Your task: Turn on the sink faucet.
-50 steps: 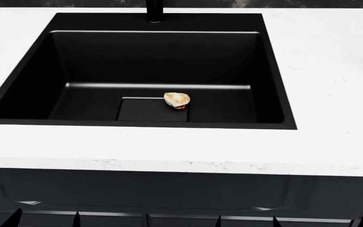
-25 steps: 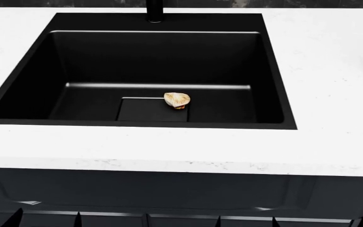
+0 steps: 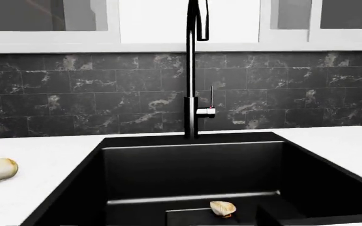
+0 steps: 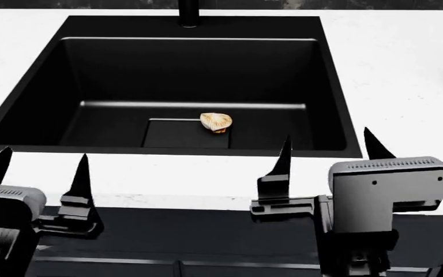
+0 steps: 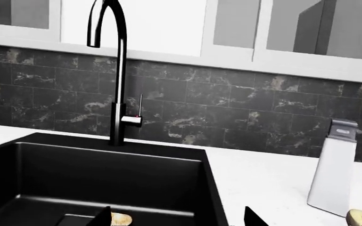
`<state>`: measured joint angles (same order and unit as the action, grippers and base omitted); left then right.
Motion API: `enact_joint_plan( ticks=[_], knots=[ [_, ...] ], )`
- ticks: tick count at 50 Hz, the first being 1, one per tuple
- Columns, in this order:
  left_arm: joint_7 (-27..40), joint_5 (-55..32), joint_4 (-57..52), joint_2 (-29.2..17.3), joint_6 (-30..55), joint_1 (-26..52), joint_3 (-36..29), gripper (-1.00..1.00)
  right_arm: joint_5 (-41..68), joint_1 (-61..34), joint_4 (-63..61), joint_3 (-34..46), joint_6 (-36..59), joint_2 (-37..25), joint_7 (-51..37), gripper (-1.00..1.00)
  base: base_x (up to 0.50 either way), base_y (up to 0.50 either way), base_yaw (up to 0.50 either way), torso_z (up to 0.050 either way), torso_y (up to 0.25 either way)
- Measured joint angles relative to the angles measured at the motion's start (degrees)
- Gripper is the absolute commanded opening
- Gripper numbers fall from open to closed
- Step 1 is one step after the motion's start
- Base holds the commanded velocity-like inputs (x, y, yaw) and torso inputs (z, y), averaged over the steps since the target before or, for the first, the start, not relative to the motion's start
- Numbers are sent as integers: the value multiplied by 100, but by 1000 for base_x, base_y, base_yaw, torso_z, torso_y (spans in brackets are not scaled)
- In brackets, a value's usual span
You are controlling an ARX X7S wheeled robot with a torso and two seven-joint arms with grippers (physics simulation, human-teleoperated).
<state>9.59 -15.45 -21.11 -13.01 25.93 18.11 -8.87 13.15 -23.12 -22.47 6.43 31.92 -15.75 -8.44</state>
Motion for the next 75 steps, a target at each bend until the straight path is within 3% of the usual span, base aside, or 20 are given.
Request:
enact_joint_plan(
  ticks=[8,18,26,49,75],
  knots=[
    [-174,-239,855,120,664,1676,13,100,112,-1634,938,150,539,-116,386,100,0,0,0,0,0],
    [-485,-69,3099,355,316,3423,-171,100,30,-3374,3281,322,69,3,878,100,0,0,0,0,0],
    [-602,54,4247,403,73,4161,-259,100,-96,-4012,4193,534,-59,-30,1141,100,80,13,0,0,0],
    [-698,165,5368,336,-243,4568,-378,100,-75,-4124,4820,706,-220,-55,1416,100,457,33,0,0,0],
    [-768,69,5584,222,-452,4509,-341,100,41,-3990,4680,774,-166,-72,1541,100,404,7,0,0,1]
  ],
)
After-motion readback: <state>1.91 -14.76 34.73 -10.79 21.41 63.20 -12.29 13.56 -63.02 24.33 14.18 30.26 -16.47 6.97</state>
